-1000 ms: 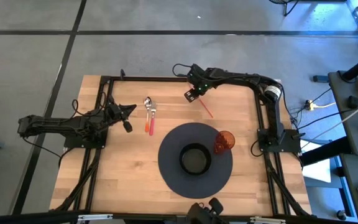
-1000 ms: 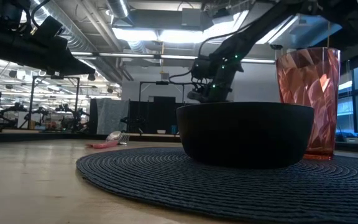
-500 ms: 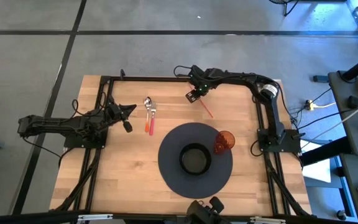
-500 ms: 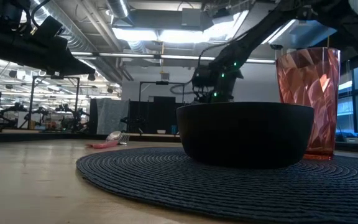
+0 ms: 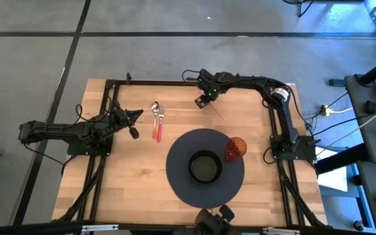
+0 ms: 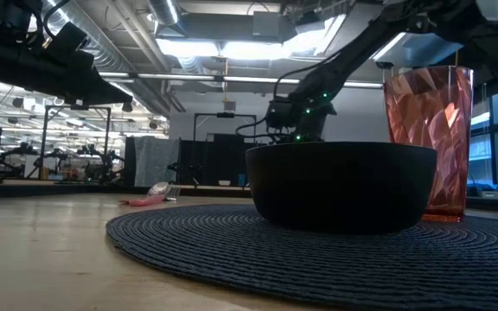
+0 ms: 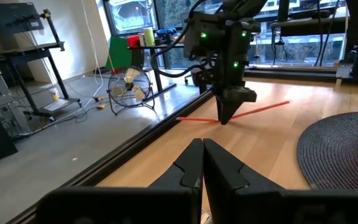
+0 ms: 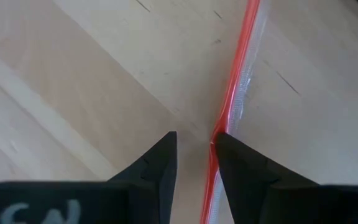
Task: Pick & Place Utensil
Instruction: Put the red straw into the red cup on the blue mat
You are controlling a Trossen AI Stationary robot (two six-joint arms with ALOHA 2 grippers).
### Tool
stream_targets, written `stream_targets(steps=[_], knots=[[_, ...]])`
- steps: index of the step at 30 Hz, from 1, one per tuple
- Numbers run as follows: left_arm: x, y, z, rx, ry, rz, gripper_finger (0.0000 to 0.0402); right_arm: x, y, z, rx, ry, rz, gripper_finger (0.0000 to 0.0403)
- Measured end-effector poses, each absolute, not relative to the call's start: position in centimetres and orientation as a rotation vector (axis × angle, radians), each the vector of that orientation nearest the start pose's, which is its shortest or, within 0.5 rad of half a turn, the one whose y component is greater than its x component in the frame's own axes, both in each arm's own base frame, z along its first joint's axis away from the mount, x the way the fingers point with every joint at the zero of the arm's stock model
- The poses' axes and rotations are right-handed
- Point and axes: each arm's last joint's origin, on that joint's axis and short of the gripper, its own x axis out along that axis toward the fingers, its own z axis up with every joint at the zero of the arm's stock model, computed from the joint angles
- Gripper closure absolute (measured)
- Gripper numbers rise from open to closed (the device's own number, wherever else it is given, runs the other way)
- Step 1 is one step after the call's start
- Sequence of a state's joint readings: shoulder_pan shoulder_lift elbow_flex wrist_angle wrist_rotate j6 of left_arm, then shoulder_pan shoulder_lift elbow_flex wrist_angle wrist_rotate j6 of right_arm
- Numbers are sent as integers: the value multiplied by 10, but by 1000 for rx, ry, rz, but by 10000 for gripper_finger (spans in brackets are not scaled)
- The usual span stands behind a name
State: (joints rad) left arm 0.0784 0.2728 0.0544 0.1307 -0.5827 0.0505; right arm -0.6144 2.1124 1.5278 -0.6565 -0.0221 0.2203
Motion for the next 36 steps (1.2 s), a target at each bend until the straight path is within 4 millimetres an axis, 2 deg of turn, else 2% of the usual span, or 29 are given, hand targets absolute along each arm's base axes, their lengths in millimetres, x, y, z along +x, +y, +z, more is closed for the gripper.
stream_targets(steps=[3,10,14,21,29,36], knots=[[108,24,172,71,103,658,398,354,-241,159,559,1151,-632,288],[108,24,172,71,103,658,398,383,-219,195,441,1131,-547,288],[108,24,172,70,103,658,398,392,-210,206,295,1140,-605,288],[108,24,172,68,103,659,398,389,-210,201,298,1187,-597,288],[108,24,172,68,103,659,398,383,-223,183,403,1239,-573,288],[108,24,172,68,103,659,398,384,-227,164,424,1278,-565,288]])
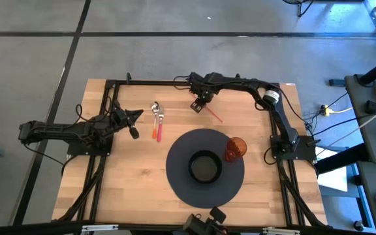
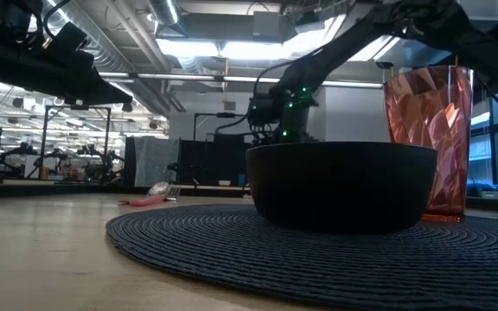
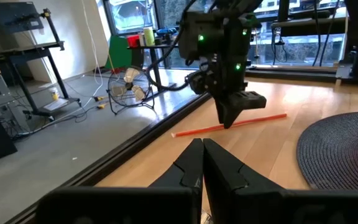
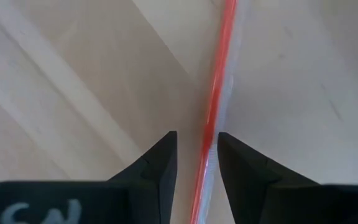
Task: Pick & Place Utensil
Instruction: Put the red straw into the red cup on the blue mat
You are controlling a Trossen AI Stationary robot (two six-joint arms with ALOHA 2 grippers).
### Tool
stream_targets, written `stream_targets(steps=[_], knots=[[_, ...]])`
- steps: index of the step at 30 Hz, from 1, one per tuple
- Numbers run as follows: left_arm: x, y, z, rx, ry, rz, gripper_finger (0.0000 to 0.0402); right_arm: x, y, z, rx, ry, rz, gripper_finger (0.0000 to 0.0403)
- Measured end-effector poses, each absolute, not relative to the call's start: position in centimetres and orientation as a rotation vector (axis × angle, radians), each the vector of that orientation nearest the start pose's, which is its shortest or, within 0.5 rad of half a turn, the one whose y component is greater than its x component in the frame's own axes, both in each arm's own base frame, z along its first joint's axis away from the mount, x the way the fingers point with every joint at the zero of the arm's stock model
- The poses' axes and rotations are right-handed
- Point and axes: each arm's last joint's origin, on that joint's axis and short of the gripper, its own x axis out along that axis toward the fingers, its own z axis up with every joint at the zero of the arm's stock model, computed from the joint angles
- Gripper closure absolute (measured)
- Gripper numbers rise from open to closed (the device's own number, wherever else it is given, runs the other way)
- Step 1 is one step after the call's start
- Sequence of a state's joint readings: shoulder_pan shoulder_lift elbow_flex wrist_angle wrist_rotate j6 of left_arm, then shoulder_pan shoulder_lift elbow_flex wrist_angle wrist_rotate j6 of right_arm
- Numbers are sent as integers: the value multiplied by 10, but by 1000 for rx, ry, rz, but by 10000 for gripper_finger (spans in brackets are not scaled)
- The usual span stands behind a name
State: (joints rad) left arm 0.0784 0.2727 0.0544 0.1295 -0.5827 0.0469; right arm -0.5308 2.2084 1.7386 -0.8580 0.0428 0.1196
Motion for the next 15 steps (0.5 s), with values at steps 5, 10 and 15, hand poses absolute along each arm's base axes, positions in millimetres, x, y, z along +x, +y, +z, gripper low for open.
stream_targets(steps=[5,10,15], knots=[[108,24,172,68,103,659,398,385,-228,156,431,1297,-563,288],[108,24,172,68,103,658,398,385,-228,154,414,1312,-547,289],[108,24,172,68,103,659,398,384,-228,153,411,1321,-539,329]])
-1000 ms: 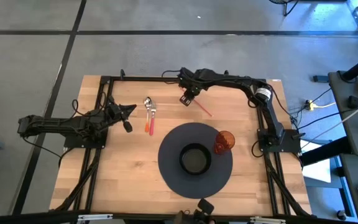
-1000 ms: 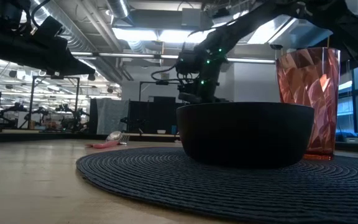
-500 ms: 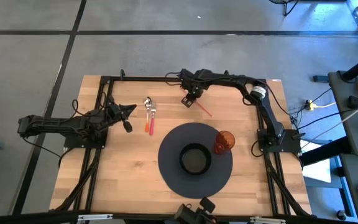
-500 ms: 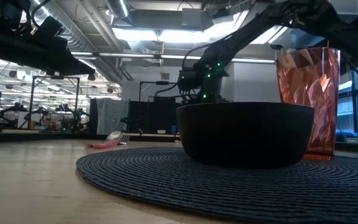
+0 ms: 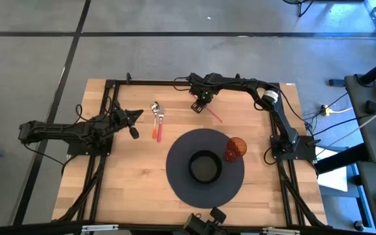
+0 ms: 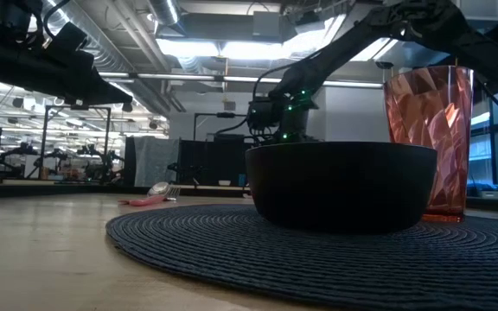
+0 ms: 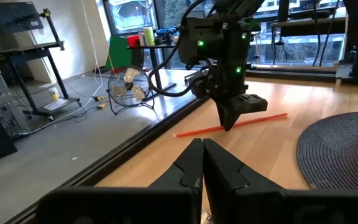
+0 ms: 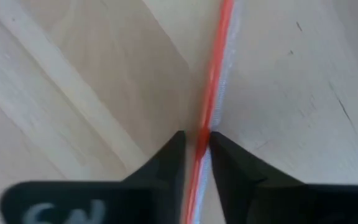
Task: Pick & Place Utensil
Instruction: Put the red straw into the red cup on the blue mat
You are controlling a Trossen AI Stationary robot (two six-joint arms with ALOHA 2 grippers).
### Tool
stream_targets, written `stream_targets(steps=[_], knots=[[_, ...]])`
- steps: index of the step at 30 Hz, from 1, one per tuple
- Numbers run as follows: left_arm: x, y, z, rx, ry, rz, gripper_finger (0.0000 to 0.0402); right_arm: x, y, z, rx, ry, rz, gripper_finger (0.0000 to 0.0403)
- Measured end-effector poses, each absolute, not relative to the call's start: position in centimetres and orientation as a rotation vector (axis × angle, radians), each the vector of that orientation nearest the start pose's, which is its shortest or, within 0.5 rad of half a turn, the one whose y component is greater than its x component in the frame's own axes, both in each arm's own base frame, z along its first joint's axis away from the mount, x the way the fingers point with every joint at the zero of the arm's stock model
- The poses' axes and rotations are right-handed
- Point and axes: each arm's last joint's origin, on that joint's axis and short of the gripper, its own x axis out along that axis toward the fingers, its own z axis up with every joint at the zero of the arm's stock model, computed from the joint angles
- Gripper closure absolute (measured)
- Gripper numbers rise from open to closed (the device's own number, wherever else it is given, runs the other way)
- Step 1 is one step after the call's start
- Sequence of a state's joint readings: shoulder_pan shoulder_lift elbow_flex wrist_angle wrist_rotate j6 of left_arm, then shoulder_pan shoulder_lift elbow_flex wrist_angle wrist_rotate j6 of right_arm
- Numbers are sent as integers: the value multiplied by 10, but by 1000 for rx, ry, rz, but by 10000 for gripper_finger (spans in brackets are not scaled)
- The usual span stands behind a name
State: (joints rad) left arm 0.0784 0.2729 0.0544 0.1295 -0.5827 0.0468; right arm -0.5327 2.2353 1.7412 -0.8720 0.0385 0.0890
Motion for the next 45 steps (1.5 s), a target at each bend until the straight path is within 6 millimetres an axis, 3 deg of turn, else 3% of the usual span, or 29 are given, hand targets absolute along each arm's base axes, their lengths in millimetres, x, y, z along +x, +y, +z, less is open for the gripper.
stream_targets(steps=[4,13,19,25,31,37,42,45], knots=[[108,24,172,68,103,658,398,383,-227,153,404,1334,-524,390],[108,24,172,68,103,658,398,392,-225,169,379,1324,-504,399],[108,24,172,68,103,658,398,412,-193,225,259,1176,-421,400],[108,24,171,69,112,651,398,415,-149,294,145,950,-328,401],[108,24,171,69,111,651,398,389,-104,366,88,756,-214,401],[108,24,171,66,111,651,398,344,-58,430,12,580,-142,402],[108,24,171,62,110,651,398,306,-25,467,-48,430,-102,402],[108,24,171,62,109,651,398,284,-10,476,-57,318,-57,402]])
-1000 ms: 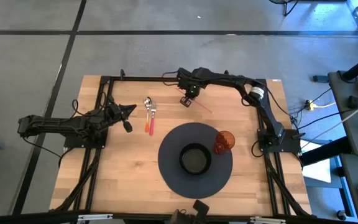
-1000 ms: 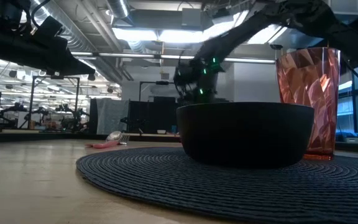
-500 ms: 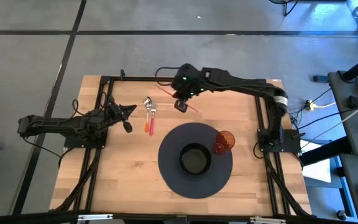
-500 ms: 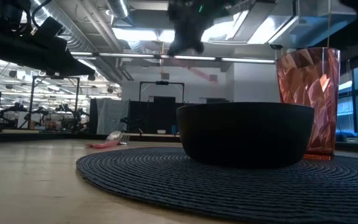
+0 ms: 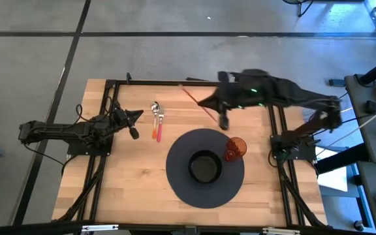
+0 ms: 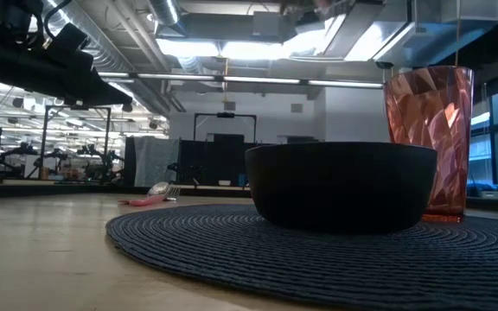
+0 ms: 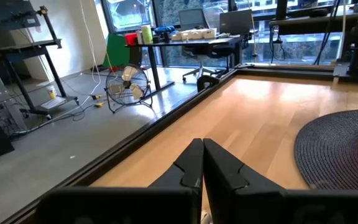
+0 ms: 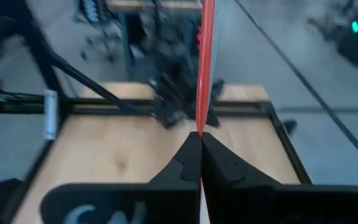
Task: Pick & Place Utensil
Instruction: Put the red straw into the red cup on the blue mat
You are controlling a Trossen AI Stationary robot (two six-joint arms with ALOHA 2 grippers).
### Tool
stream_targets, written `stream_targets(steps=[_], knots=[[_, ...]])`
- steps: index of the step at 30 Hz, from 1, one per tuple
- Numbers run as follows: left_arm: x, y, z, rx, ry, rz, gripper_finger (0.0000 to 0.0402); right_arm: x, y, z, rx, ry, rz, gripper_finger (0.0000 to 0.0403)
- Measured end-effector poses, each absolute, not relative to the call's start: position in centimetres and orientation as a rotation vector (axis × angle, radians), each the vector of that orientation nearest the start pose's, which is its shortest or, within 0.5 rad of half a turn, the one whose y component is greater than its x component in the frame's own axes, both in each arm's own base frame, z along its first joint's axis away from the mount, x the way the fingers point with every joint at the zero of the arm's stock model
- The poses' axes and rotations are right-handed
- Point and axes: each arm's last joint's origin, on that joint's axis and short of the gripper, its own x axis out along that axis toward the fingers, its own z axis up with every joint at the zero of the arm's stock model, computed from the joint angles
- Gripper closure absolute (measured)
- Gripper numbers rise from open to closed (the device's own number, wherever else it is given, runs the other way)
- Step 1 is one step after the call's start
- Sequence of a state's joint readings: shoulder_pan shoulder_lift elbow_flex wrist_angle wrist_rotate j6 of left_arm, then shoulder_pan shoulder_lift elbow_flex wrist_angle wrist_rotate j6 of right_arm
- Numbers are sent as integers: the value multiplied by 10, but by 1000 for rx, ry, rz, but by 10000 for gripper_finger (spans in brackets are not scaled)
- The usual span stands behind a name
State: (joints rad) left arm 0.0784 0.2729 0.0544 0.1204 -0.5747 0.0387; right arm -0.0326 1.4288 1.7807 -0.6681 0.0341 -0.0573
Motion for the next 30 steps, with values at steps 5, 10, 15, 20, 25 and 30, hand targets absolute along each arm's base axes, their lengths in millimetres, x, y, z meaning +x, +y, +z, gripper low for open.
stream_targets(steps=[5,10,15,20,25,30], knots=[[108,24,171,60,111,651,398,243,-1,460,-62,219,-33,403],[108,24,171,60,113,651,398,206,1,415,-60,146,-23,403],[108,24,171,60,113,651,398,172,3,371,-18,-11,43,403],[108,24,171,60,113,651,398,153,5,322,61,-94,122,403],[108,24,171,60,113,651,398,146,11,281,74,-143,157,403],[108,24,171,61,113,653,398,141,13,271,73,-141,129,403]])
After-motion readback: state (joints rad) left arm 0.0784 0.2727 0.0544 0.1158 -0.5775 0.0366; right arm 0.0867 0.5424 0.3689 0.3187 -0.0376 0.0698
